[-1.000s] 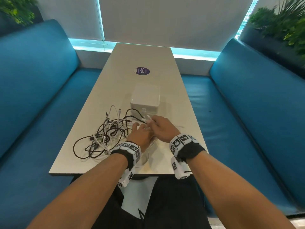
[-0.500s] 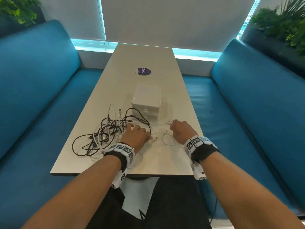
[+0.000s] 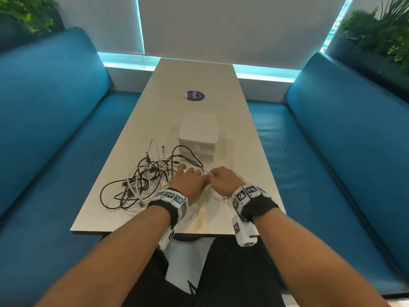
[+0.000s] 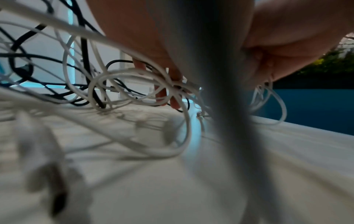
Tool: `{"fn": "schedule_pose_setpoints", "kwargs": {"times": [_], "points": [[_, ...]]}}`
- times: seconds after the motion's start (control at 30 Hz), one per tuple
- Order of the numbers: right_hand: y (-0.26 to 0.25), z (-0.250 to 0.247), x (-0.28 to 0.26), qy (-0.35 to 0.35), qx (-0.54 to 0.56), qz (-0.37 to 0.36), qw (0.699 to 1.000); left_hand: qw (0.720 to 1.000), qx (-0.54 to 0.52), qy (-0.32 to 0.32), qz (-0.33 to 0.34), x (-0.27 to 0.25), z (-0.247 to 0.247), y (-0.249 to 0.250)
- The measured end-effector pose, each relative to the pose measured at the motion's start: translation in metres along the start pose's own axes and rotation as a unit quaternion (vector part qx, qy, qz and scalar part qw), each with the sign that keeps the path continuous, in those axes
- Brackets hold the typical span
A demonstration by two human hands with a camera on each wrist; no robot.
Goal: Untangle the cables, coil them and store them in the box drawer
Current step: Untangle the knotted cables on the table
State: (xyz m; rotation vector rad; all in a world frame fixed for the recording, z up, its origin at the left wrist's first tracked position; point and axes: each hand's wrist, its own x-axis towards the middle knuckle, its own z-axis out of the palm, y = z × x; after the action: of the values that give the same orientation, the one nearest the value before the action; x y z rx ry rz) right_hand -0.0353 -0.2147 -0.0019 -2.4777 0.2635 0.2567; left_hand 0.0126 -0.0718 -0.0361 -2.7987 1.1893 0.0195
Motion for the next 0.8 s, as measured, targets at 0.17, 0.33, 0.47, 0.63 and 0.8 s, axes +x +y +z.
{"fn": "schedule_pose_setpoints", "kwargs": {"times": [0.17,0.33,0.47,0.63,0.8], "points": [[0.015,-0.003,0.005,0.015,-0.093,0.026,0.995,0.999,-0.046,0.002,-0.026,-0.006,0.011,-0.004],[0.044,-0.027,-0.001,0.119,-0.183,0.112,0.969,0.996,-0.059,-0.011,-0.062,-0.005,0.012,-0.017],[0.039,-0.021,-0.001,0.139,-0.126,0.047,0.981,0.996,-0.052,-0.046,-0.05,0.003,0.003,-0.012],[0.015,-0.003,0.004,0.171,-0.102,-0.058,0.978,0.998,-0.027,-0.056,-0.016,0.008,-0.008,-0.005],[0.002,0.011,0.006,0.15,-0.119,-0.021,0.981,0.996,-0.059,-0.041,-0.048,0.012,-0.019,-0.003]]}}
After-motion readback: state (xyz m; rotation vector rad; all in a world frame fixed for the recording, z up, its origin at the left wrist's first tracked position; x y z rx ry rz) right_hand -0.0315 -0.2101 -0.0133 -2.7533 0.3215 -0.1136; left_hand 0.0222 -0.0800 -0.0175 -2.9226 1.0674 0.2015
